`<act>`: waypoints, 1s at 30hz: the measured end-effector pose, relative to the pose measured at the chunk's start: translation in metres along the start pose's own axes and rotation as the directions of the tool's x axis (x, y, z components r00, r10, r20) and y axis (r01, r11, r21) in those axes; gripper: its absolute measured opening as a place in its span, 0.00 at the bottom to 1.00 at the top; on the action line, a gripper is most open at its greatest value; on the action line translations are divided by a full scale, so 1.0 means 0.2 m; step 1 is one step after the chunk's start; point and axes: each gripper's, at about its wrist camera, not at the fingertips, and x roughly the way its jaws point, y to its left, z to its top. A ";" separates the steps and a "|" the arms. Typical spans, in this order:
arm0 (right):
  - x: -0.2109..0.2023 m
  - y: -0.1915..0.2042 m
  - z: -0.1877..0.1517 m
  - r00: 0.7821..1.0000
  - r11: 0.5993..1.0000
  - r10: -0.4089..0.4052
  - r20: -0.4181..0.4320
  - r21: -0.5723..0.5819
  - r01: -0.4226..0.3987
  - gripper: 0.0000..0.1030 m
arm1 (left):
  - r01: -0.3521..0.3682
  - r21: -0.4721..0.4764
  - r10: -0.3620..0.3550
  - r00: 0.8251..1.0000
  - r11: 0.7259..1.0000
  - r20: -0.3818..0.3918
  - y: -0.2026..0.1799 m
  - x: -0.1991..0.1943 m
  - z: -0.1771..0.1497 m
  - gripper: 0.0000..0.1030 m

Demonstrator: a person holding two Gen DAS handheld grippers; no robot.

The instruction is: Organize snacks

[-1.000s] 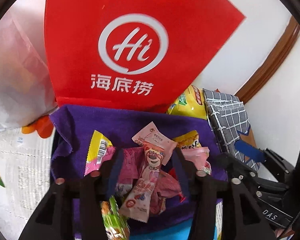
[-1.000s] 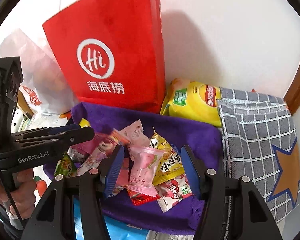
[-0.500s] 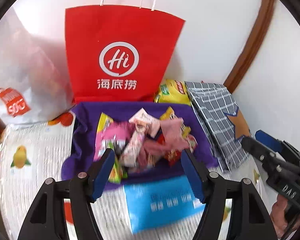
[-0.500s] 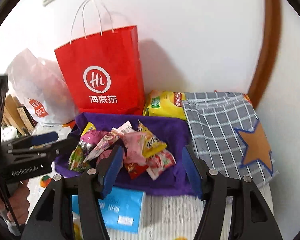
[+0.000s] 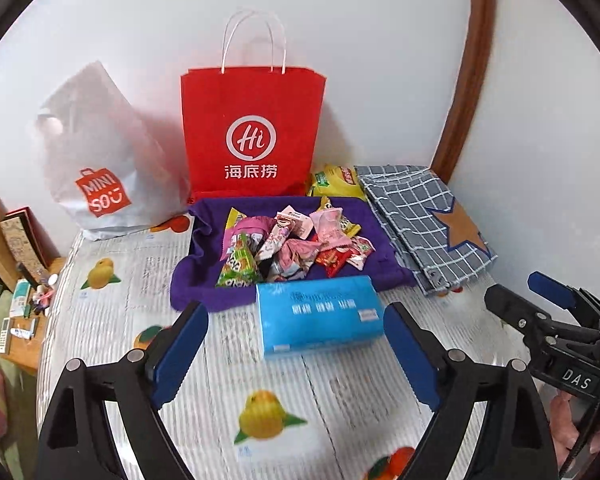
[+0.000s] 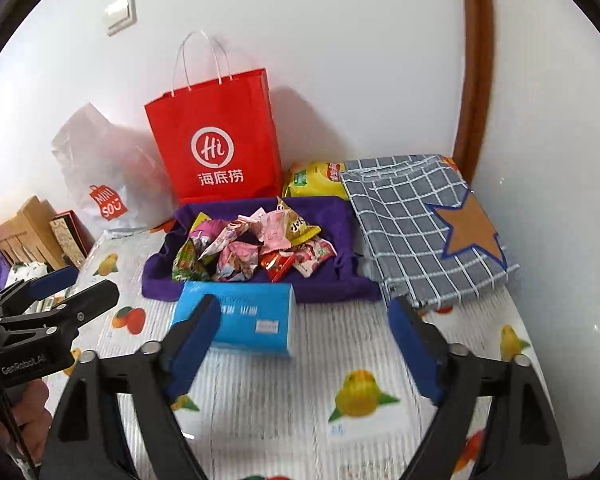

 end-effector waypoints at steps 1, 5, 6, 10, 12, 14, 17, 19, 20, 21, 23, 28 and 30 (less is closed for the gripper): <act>-0.04 -0.01 -0.03 1.000 1.000 -0.002 0.004 0.002 0.002 0.89 | 0.002 0.000 -0.002 1.000 1.000 0.007 -0.01 -0.03 -0.02 0.87; -0.14 -0.03 -0.12 1.000 1.000 -0.007 0.008 0.008 0.007 0.95 | -0.009 0.003 0.009 0.999 1.000 0.035 -0.07 -0.16 -0.11 0.87; -0.17 -0.04 -0.15 1.000 1.000 -0.012 0.007 0.011 0.012 0.98 | -0.013 0.001 0.013 0.999 1.000 0.044 -0.08 -0.19 -0.14 0.87; -0.26 -0.05 -0.22 1.000 1.000 -0.022 0.016 0.013 0.021 0.99 | -0.028 0.005 0.028 0.998 1.000 0.064 -0.11 -0.29 -0.20 0.87; -0.30 -0.05 -0.25 0.999 1.000 -0.029 0.016 0.006 0.029 0.99 | -0.029 0.007 0.028 0.997 1.000 0.073 -0.13 -0.33 -0.22 0.87; -0.35 -0.05 -0.26 0.999 0.999 -0.043 0.030 0.000 0.043 0.99 | -0.031 0.005 0.031 0.996 0.999 0.088 -0.14 -0.38 -0.23 0.87; -0.39 -0.06 -0.28 0.998 0.999 -0.045 0.046 -0.002 0.045 0.99 | -0.034 0.012 0.032 0.995 0.999 0.099 -0.15 -0.42 -0.25 0.89; -0.42 -0.06 -0.29 0.998 0.999 -0.047 0.051 -0.007 0.047 1.00 | -0.037 0.012 0.036 0.994 0.999 0.106 -0.16 -0.44 -0.26 0.89; -0.42 -0.06 -0.29 0.998 0.999 -0.047 0.052 -0.009 0.048 1.00 | -0.037 0.011 0.035 0.993 0.999 0.108 -0.16 -0.44 -0.26 0.89; -0.43 -0.06 -0.29 0.997 0.999 -0.049 0.053 -0.009 0.049 1.00 | -0.036 0.011 0.034 0.993 0.999 0.111 -0.16 -0.45 -0.26 0.89; -0.44 -0.05 -0.29 0.997 0.998 -0.054 0.054 -0.009 0.055 1.00 | -0.037 0.012 0.035 0.993 0.999 0.113 -0.17 -0.46 -0.27 0.89; -0.46 -0.04 -0.29 0.997 0.999 -0.050 0.059 -0.018 0.051 1.00 | -0.035 0.009 0.034 0.994 0.999 0.106 -0.16 -0.46 -0.27 0.89; -0.47 -0.03 -0.30 0.997 0.998 -0.052 0.062 -0.025 0.054 1.00 | -0.036 0.008 0.035 0.994 0.999 0.105 -0.16 -0.46 -0.28 0.89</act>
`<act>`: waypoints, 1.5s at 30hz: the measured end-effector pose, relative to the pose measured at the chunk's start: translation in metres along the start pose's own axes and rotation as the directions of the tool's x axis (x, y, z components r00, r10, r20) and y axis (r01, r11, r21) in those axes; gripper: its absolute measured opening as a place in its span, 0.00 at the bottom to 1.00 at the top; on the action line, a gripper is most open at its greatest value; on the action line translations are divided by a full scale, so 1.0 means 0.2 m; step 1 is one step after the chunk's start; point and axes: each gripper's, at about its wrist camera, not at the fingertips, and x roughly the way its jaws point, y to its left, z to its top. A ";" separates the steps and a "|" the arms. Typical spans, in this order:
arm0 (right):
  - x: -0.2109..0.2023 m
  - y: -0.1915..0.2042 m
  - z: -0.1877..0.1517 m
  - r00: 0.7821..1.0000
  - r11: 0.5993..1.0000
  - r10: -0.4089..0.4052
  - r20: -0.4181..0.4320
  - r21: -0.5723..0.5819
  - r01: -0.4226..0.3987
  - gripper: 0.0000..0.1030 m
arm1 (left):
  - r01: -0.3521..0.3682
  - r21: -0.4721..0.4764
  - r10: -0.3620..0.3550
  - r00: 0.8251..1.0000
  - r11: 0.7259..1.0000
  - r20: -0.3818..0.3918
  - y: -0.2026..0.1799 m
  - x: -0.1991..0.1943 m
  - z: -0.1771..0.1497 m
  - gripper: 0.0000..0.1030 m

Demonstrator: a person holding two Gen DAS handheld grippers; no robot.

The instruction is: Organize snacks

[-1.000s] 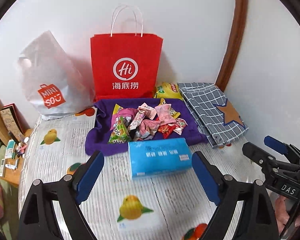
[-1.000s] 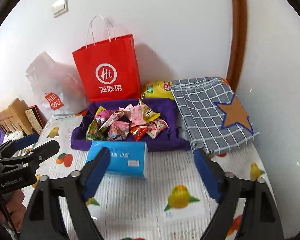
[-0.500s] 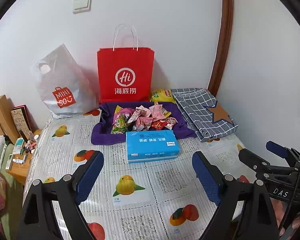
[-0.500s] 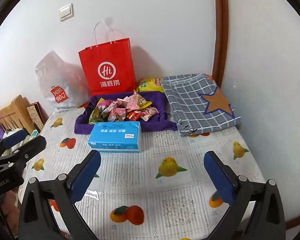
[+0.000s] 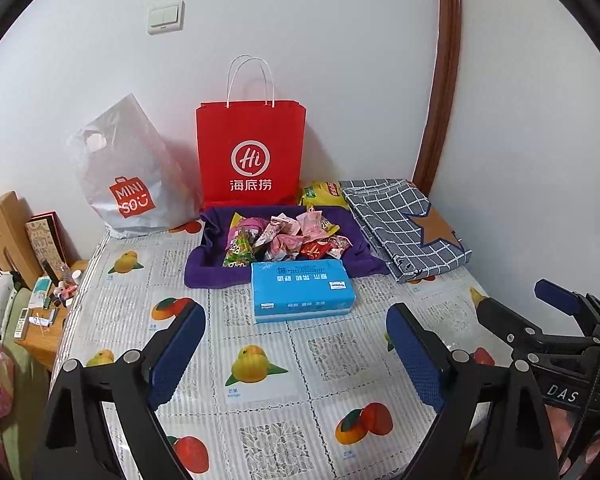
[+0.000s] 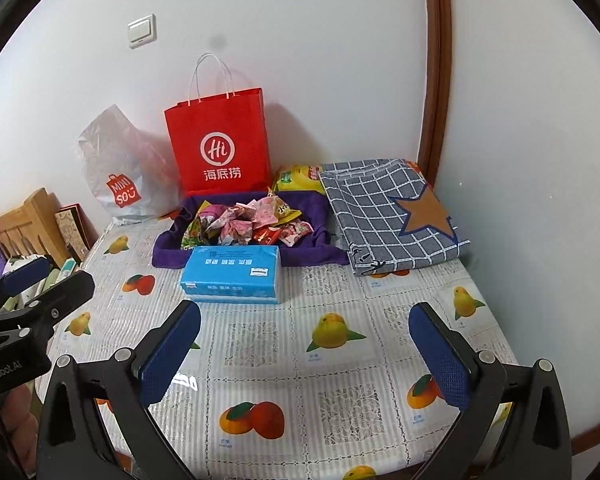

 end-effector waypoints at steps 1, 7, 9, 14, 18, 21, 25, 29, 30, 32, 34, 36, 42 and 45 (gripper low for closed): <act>0.00 0.01 0.00 1.000 1.000 -0.001 0.002 -0.004 0.001 1.00 | 0.000 -0.001 0.000 1.000 1.000 -0.001 0.00 0.00 0.00 0.89; -0.02 0.01 0.00 1.000 1.000 0.000 0.011 -0.001 0.000 1.00 | -0.001 -0.005 0.001 1.000 1.000 -0.003 0.01 0.00 -0.01 0.89; -0.02 0.02 -0.01 1.000 1.000 -0.001 0.012 -0.001 0.001 1.00 | 0.000 -0.004 0.000 1.000 1.000 -0.003 0.01 0.00 -0.01 0.89; -0.02 0.02 -0.01 1.000 1.000 0.001 0.010 -0.001 -0.001 1.00 | -0.004 -0.006 0.004 1.000 1.000 -0.004 0.01 0.01 -0.01 0.89; -0.04 0.02 -0.01 1.000 1.000 0.003 0.014 0.002 -0.003 1.00 | -0.003 -0.008 0.003 1.000 1.000 -0.004 0.01 0.00 -0.02 0.89; -0.04 0.02 -0.01 1.000 1.000 0.002 0.015 0.002 -0.002 1.00 | -0.004 -0.009 0.004 1.000 1.000 -0.004 0.01 0.00 -0.02 0.89; -0.04 0.02 0.00 1.000 1.000 0.003 0.015 0.005 -0.003 1.00 | -0.003 -0.009 0.003 1.000 1.000 -0.004 0.01 0.00 -0.02 0.89; -0.04 0.01 0.00 1.000 1.000 0.006 0.018 0.004 -0.006 1.00 | -0.002 -0.011 0.002 1.000 1.000 -0.005 0.02 0.00 -0.02 0.89; -0.04 0.01 0.00 1.000 1.000 0.006 0.018 0.004 -0.006 1.00 | -0.003 -0.011 0.003 1.000 1.000 -0.005 0.02 0.00 -0.02 0.89; -0.05 0.01 0.00 1.000 1.000 0.006 0.019 0.004 -0.006 1.00 | -0.002 -0.010 0.002 1.000 1.000 -0.003 0.02 0.00 -0.02 0.89; -0.05 0.01 -0.01 1.000 1.000 0.008 0.020 0.005 -0.008 1.00 | -0.002 -0.011 0.002 1.000 1.000 -0.003 0.02 -0.01 -0.02 0.89; -0.05 0.02 -0.01 1.000 1.000 0.008 0.021 0.004 -0.008 1.00 | -0.002 -0.011 0.002 1.000 1.000 -0.004 0.02 0.00 -0.02 0.89; -0.06 0.02 -0.01 1.000 1.000 0.010 0.023 0.007 -0.010 1.00 | -0.001 -0.011 0.000 1.000 1.000 -0.005 0.02 -0.01 -0.02 0.89; -0.06 0.02 -0.01 1.000 1.000 0.010 0.023 0.006 -0.011 1.00 | -0.001 -0.010 0.000 1.000 1.000 -0.004 0.02 -0.01 -0.02 0.89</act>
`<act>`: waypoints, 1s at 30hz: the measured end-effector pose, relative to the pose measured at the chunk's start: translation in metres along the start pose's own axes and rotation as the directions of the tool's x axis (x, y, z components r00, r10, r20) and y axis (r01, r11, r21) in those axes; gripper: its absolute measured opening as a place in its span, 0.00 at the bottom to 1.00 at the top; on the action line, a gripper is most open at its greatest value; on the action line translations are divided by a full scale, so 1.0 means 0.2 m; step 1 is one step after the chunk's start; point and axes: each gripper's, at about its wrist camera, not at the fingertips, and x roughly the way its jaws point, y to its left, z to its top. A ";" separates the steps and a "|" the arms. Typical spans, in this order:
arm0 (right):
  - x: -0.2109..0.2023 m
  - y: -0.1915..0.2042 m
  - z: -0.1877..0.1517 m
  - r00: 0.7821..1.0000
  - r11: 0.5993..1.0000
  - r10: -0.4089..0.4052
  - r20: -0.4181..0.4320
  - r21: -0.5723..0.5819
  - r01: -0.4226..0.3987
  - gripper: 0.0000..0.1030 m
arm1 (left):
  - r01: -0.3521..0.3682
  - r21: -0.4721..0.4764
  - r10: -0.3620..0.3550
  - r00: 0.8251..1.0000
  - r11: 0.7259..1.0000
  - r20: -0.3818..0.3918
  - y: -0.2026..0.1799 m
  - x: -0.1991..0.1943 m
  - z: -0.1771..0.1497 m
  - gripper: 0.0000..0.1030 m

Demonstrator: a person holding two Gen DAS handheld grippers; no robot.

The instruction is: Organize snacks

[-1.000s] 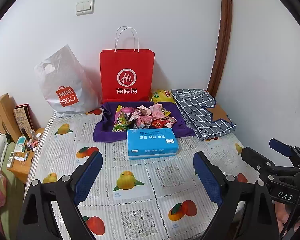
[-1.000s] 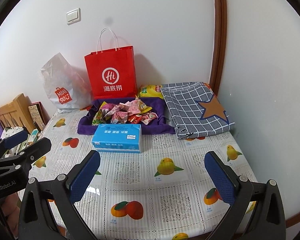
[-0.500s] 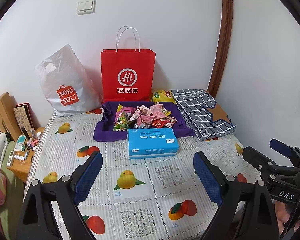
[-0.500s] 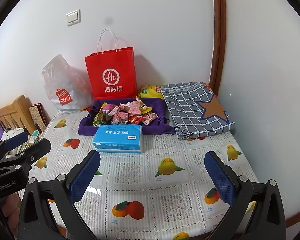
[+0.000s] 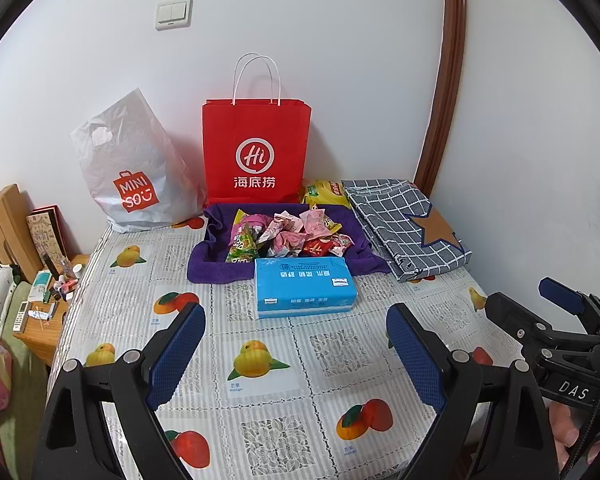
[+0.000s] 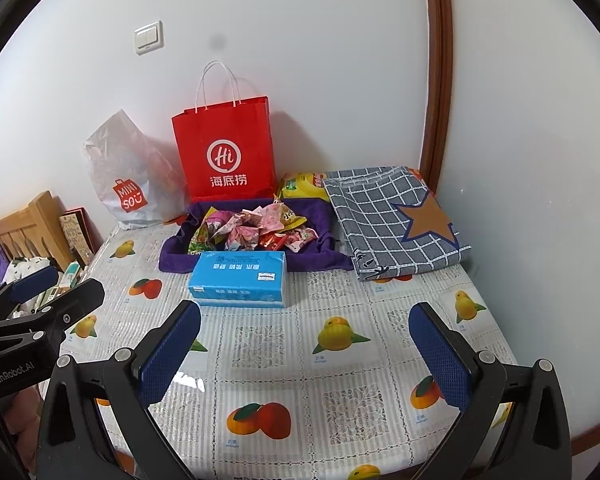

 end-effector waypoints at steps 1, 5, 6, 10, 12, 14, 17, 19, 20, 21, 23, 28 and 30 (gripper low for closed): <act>0.00 0.00 0.00 1.000 1.000 0.000 0.000 0.000 0.000 1.00 | 0.000 0.000 0.000 1.000 1.000 -0.001 0.00 0.00 0.00 0.89; 0.00 0.00 0.00 1.000 1.000 0.000 -0.001 0.003 0.000 1.00 | -0.002 -0.002 0.002 1.000 1.000 0.000 0.00 0.00 0.00 0.89; 0.00 0.00 0.00 1.000 1.000 0.000 -0.001 0.003 0.000 1.00 | -0.002 -0.002 0.002 1.000 1.000 0.000 0.00 0.00 0.00 0.89; 0.00 0.00 0.00 1.000 1.000 0.000 0.000 0.000 0.000 1.00 | -0.002 -0.002 0.002 1.000 1.000 0.000 0.00 0.00 0.00 0.89; 0.00 0.00 0.00 1.000 1.000 0.000 0.000 0.002 0.000 1.00 | -0.003 -0.002 0.003 1.000 1.000 0.000 0.00 0.00 0.00 0.89; 0.00 0.00 0.00 1.000 1.000 0.000 -0.001 0.002 0.000 1.00 | -0.002 -0.002 0.002 1.000 1.000 0.001 0.00 0.00 0.00 0.89; -0.01 0.00 0.00 1.000 1.000 0.000 0.000 0.003 0.000 1.00 | -0.003 -0.003 0.003 1.000 1.000 0.000 0.00 0.00 0.00 0.89; -0.01 0.00 0.00 1.000 1.000 0.002 0.000 0.003 -0.002 1.00 | -0.003 -0.002 0.003 1.000 1.000 -0.001 0.00 0.00 0.00 0.89; -0.01 0.00 0.00 1.000 1.000 0.001 0.000 0.003 -0.001 1.00 | -0.003 -0.003 0.003 1.000 1.000 -0.001 0.00 0.00 0.00 0.89; -0.01 0.00 0.00 1.000 1.000 0.000 -0.001 0.004 0.000 1.00 | -0.002 -0.002 0.002 1.000 1.000 0.000 0.00 0.00 0.00 0.89; -0.01 0.00 0.00 1.000 1.000 0.000 -0.001 0.004 0.000 1.00 | -0.003 -0.002 0.003 1.000 1.000 0.000 0.00 0.00 0.00 0.89; -0.01 0.00 0.00 1.000 1.000 -0.002 -0.002 -0.001 0.002 1.00 | -0.004 -0.003 0.004 1.000 1.000 0.002 0.00 0.00 0.00 0.89; -0.01 0.00 0.00 1.000 1.000 0.000 -0.002 0.001 0.000 1.00 | -0.003 -0.004 0.003 1.000 1.000 0.002 0.00 0.00 -0.01 0.89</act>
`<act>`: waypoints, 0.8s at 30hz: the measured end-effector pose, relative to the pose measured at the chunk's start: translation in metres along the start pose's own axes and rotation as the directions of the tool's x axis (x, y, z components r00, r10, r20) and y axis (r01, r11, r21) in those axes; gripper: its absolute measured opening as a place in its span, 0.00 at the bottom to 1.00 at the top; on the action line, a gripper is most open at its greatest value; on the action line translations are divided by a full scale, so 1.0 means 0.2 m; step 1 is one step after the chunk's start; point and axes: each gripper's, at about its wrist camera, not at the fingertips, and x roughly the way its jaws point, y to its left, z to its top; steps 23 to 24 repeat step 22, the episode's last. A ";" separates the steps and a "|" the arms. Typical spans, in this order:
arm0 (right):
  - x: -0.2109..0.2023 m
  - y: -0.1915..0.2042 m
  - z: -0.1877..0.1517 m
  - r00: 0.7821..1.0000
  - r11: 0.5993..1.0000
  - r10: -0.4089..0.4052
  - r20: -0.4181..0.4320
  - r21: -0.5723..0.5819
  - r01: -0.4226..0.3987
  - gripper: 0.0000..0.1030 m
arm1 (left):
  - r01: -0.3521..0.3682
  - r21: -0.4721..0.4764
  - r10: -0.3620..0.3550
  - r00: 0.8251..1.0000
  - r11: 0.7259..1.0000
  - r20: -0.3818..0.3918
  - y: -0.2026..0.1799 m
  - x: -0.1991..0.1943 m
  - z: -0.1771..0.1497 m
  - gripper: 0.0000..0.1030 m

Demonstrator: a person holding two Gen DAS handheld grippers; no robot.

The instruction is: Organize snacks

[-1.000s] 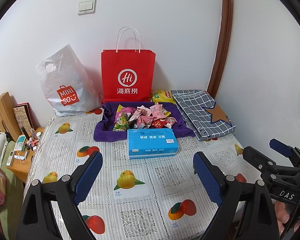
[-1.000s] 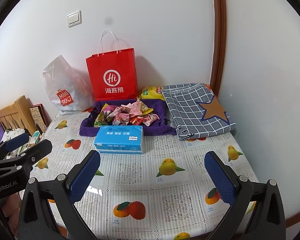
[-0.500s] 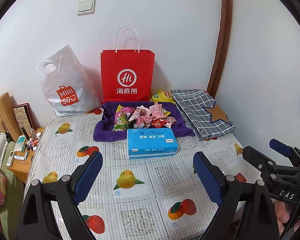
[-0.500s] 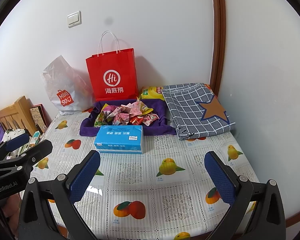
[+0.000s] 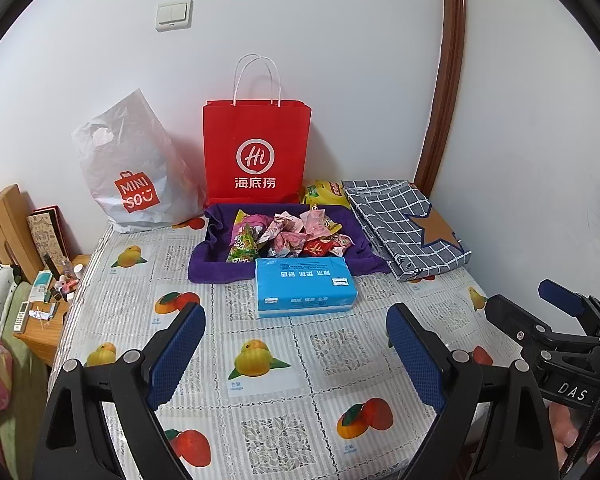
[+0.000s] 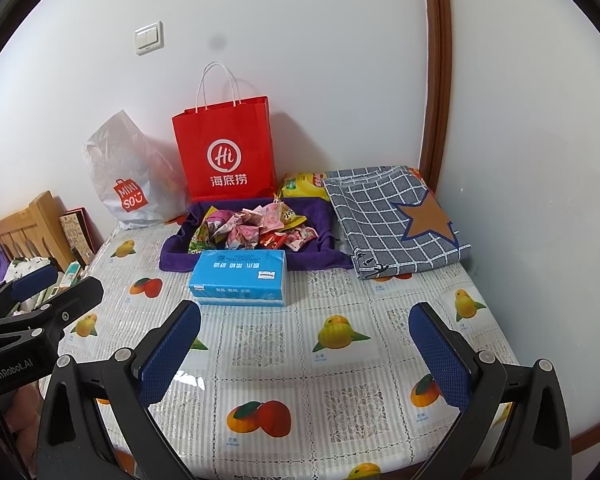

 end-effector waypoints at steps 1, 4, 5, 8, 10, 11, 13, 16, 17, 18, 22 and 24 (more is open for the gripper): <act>0.00 0.00 0.00 1.000 1.000 -0.001 0.000 0.000 0.001 1.00 | -0.001 -0.001 0.001 1.000 1.000 0.001 0.00 -0.01 0.00 0.89; 0.00 0.01 0.00 1.000 1.000 -0.002 0.002 -0.002 0.002 1.00 | -0.001 -0.002 0.001 1.000 1.000 0.001 0.00 -0.01 0.00 0.89; 0.00 0.01 0.00 1.000 1.000 -0.002 0.002 -0.002 0.002 1.00 | -0.001 -0.002 0.001 1.000 1.000 0.001 0.00 -0.01 0.00 0.89; 0.00 0.01 0.00 1.000 1.000 0.000 0.002 -0.002 0.000 1.00 | -0.002 -0.003 0.002 1.000 1.000 0.002 0.00 -0.01 0.00 0.89; 0.00 0.01 -0.01 1.000 1.000 -0.002 0.002 -0.002 0.002 1.00 | -0.001 -0.003 0.001 1.000 1.000 0.003 0.00 -0.01 0.00 0.89; 0.00 0.01 -0.01 1.000 1.000 -0.001 0.003 -0.001 0.001 1.00 | -0.001 -0.002 0.001 1.000 1.000 0.003 0.00 -0.01 0.00 0.89; 0.00 0.02 -0.01 1.000 1.000 0.000 0.005 -0.001 0.000 1.00 | -0.002 -0.004 0.002 1.000 1.000 0.006 0.00 -0.02 0.00 0.89; 0.00 0.03 -0.01 1.000 1.000 0.002 0.007 -0.006 -0.002 1.00 | -0.003 -0.002 0.003 1.000 1.000 0.006 0.01 -0.02 0.00 0.89; 0.00 0.03 -0.01 1.000 1.000 0.001 0.007 -0.011 -0.001 1.00 | -0.004 -0.002 0.005 1.000 1.000 0.006 0.01 -0.02 0.00 0.89; 0.01 0.03 -0.01 1.000 1.000 0.002 0.008 -0.014 -0.002 1.00 | -0.006 -0.003 0.006 1.000 1.000 0.005 0.01 -0.02 0.00 0.89; 0.03 0.04 -0.01 1.000 1.000 0.005 0.009 -0.018 -0.005 1.00 | -0.013 0.002 0.013 1.000 1.000 0.008 0.02 0.00 0.01 0.89; 0.03 0.04 -0.01 1.000 1.000 0.005 0.009 -0.018 -0.005 1.00 | -0.013 0.002 0.013 1.000 1.000 0.008 0.02 0.00 0.01 0.89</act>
